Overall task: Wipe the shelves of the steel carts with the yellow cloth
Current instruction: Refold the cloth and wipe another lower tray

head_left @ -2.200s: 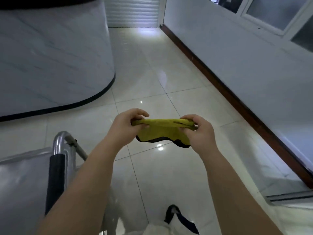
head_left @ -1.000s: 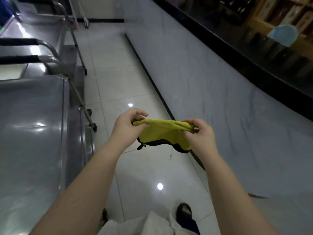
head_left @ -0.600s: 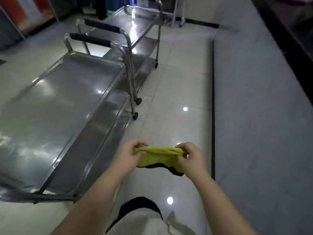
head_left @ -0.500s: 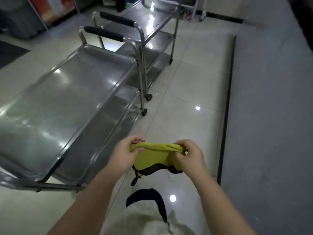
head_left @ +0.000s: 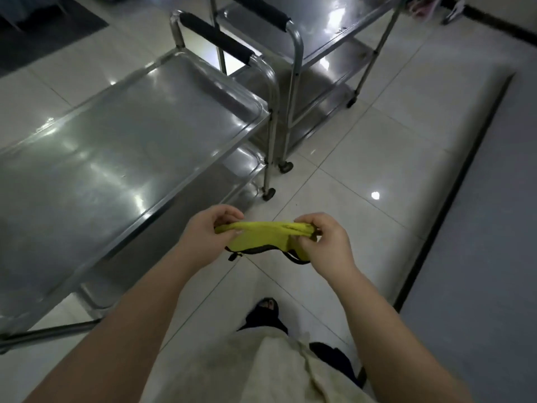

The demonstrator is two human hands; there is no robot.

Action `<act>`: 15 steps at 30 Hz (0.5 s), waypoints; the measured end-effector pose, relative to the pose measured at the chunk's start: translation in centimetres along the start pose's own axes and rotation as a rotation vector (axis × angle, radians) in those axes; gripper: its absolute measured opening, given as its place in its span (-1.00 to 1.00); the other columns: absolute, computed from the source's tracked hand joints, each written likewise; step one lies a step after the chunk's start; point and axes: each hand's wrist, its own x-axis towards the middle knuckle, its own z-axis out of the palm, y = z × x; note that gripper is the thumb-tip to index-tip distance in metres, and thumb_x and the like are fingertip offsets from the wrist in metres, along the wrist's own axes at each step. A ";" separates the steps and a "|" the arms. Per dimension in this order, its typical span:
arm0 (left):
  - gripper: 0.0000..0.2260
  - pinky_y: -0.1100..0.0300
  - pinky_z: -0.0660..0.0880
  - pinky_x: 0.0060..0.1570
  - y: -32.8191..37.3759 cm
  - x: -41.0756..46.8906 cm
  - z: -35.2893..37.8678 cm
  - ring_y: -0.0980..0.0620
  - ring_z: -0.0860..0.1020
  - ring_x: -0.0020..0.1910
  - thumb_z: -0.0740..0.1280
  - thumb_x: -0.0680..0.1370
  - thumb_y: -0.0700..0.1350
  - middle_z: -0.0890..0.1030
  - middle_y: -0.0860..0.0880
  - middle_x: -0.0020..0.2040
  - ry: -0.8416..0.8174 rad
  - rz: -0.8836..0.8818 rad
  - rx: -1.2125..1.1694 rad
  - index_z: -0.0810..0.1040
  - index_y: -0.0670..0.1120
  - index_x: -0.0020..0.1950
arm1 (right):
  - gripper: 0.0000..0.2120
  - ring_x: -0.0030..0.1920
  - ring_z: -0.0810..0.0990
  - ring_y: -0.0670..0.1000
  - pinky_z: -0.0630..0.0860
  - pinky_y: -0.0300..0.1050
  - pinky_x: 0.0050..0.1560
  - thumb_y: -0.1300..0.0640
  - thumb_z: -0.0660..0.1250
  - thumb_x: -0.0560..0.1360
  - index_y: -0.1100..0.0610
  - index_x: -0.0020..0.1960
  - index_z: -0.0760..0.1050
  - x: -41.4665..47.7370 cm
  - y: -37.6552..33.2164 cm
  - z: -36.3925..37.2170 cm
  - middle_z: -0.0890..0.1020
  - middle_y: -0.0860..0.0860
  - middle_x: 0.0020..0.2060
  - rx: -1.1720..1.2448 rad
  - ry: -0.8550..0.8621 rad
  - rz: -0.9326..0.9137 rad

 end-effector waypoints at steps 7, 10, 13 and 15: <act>-0.69 0.38 0.48 -0.26 2.2 6.6 1.5 0.22 0.57 -0.16 0.49 0.40 -0.21 0.61 0.15 -0.18 0.168 -0.117 0.005 0.60 0.22 -0.10 | -0.55 -0.11 0.55 -0.27 0.44 -0.45 -0.19 0.37 0.41 0.36 -0.22 -0.18 0.51 11.9 0.3 -1.5 0.59 -0.13 -0.11 -0.005 -0.178 -0.057; -0.71 0.30 0.48 -0.21 1.4 7.5 3.2 0.21 0.56 -0.18 0.48 0.40 -0.22 0.61 0.14 -0.16 0.292 -0.210 0.044 0.59 0.19 -0.11 | -0.64 -0.17 0.51 -0.37 0.40 -0.50 -0.27 0.34 0.42 0.39 -0.15 -0.17 0.51 15.9 1.3 -1.0 0.53 -0.17 -0.18 -0.074 -0.373 -0.099; -0.65 0.25 0.49 -0.16 0.1 7.0 5.8 0.27 0.55 -0.20 0.46 0.39 -0.31 0.61 0.19 -0.22 0.431 -0.322 0.015 0.56 0.17 -0.21 | -0.75 -0.17 0.48 -0.38 0.36 -0.56 -0.25 0.34 0.40 0.40 0.00 -0.08 0.56 19.2 1.7 -0.6 0.50 -0.17 -0.21 -0.212 -0.631 -0.218; -0.63 0.29 0.49 -0.14 -1.0 6.4 8.0 0.24 0.57 -0.14 0.44 0.41 -0.34 0.61 0.20 -0.18 0.508 -0.415 -0.045 0.54 0.18 -0.19 | -0.79 -0.17 0.47 -0.22 0.34 -0.54 -0.20 0.30 0.41 0.40 0.07 -0.01 0.59 20.9 2.2 -0.2 0.50 -0.11 -0.17 -0.305 -0.750 -0.307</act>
